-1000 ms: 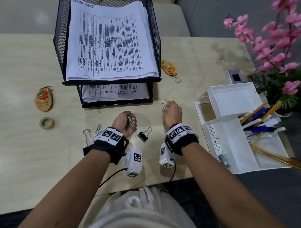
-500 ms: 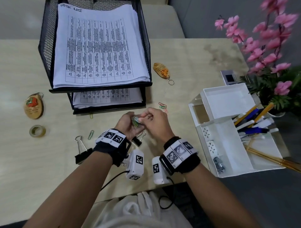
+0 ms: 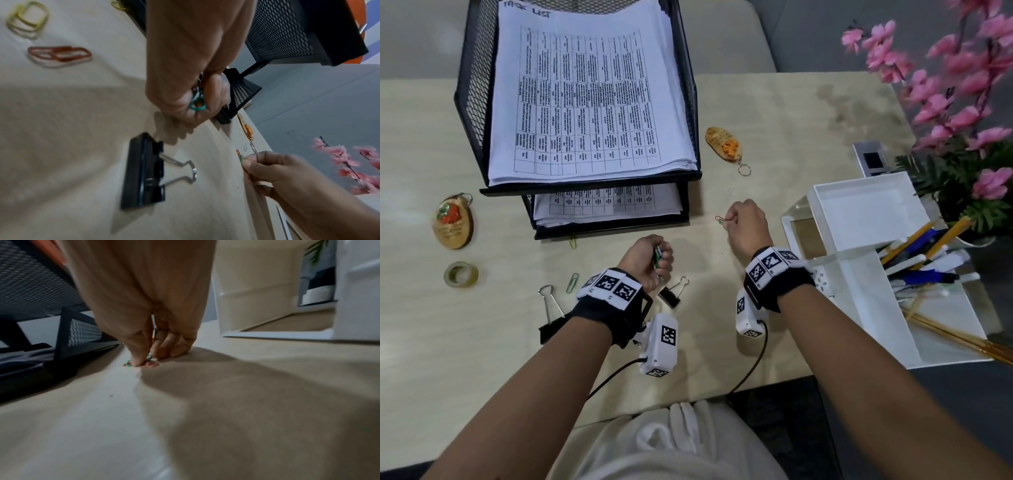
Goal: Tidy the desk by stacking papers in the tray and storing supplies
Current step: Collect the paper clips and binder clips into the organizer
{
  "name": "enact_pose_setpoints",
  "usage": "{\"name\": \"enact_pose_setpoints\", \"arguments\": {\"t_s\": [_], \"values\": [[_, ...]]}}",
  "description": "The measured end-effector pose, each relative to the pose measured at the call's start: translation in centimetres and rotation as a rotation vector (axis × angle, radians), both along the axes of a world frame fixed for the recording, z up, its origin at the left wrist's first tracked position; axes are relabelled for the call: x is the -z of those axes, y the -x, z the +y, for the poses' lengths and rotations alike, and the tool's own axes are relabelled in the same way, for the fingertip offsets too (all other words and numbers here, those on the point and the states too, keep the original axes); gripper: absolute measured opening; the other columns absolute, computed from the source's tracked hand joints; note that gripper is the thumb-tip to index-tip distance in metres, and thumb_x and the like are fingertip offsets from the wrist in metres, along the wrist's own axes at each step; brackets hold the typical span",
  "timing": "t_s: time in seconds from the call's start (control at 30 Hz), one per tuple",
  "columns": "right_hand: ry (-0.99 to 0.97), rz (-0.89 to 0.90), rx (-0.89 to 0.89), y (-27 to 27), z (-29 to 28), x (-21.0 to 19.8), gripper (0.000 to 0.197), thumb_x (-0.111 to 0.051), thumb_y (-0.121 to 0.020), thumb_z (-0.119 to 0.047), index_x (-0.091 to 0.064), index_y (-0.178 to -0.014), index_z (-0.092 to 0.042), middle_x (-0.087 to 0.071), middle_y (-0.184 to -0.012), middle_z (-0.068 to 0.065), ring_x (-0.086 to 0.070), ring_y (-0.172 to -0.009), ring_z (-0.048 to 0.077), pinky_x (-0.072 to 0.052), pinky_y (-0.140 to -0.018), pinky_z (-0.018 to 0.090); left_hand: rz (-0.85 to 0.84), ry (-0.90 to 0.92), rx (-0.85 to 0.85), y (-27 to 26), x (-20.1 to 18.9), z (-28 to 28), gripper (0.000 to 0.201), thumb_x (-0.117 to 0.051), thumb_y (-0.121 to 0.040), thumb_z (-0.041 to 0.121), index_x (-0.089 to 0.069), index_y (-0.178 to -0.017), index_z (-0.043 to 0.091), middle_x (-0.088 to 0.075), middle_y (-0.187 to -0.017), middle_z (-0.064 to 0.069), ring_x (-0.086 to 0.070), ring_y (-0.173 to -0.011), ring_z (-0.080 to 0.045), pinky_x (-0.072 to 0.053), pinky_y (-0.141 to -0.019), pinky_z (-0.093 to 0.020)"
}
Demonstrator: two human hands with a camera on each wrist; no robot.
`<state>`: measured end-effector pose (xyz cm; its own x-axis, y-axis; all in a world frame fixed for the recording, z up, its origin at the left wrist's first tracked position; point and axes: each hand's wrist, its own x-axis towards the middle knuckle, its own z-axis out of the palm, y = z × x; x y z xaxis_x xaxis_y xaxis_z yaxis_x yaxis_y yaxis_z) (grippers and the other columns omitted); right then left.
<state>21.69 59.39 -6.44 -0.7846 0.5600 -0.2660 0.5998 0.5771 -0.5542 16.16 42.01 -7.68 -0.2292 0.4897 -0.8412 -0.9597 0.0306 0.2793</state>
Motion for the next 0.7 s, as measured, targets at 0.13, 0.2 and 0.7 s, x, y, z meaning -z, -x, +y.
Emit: {"name": "enact_pose_setpoints", "arguments": {"t_s": [0.13, 0.2, 0.7], "values": [[-0.083, -0.069, -0.127, 0.0, -0.4, -0.4, 0.013, -0.047, -0.086, 0.005, -0.057, -0.094, 0.001, -0.056, -0.106, 0.019, -0.051, -0.099, 0.033, -0.046, -0.083, 0.041, 0.004, -0.004, 0.015, 0.0, 0.1, 0.3, 0.036, -0.026, -0.095, 0.025, -0.034, -0.06, 0.018, -0.036, -0.037, 0.007, -0.03, -0.025, -0.005, -0.019, -0.028, -0.007], [-0.019, -0.018, -0.043, -0.2, -0.3, -0.3, 0.015, -0.044, -0.086, 0.007, -0.056, -0.093, 0.001, -0.059, -0.102, 0.02, -0.055, -0.097, 0.035, -0.048, -0.083, 0.045, 0.0, -0.008, 0.019, -0.1, 0.0, 0.6, 0.035, -0.026, -0.094, 0.025, -0.034, -0.06, 0.018, -0.036, -0.038, 0.007, -0.03, -0.025, -0.005, -0.02, -0.027, -0.007], [-0.129, -0.171, 0.085, -1.4, -1.4, 0.4, 0.017, -0.051, -0.088, -0.004, -0.05, -0.071, -0.005, -0.058, -0.097, 0.023, -0.054, -0.094, 0.037, -0.038, -0.07, 0.038, 0.003, 0.005, 0.036, -0.5, -0.1, 1.2, 0.035, -0.028, -0.094, 0.025, -0.035, -0.061, 0.018, -0.037, -0.037, 0.007, -0.03, -0.026, -0.005, -0.02, -0.027, -0.009]]}}
